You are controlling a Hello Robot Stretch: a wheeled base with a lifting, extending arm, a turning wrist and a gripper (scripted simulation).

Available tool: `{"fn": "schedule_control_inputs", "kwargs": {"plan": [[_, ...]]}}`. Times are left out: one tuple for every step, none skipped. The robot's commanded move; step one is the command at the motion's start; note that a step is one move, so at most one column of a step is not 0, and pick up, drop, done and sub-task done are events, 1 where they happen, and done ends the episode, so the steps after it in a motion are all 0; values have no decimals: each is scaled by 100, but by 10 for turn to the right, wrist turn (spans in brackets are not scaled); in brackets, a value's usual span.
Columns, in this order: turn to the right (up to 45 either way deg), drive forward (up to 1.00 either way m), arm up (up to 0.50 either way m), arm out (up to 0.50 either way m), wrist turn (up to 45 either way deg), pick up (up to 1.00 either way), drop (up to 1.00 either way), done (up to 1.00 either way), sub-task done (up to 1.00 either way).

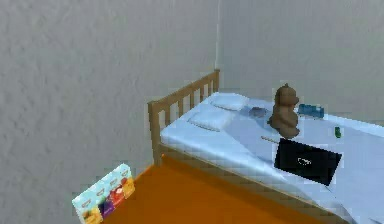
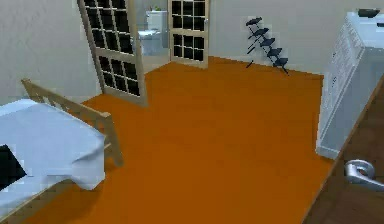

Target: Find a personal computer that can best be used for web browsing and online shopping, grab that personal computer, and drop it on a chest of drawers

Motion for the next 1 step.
{"fn": "schedule_control_inputs", "kwargs": {"plan": [[300, 0, 0, 0, 0, 0, 0, 0, 0]]}}
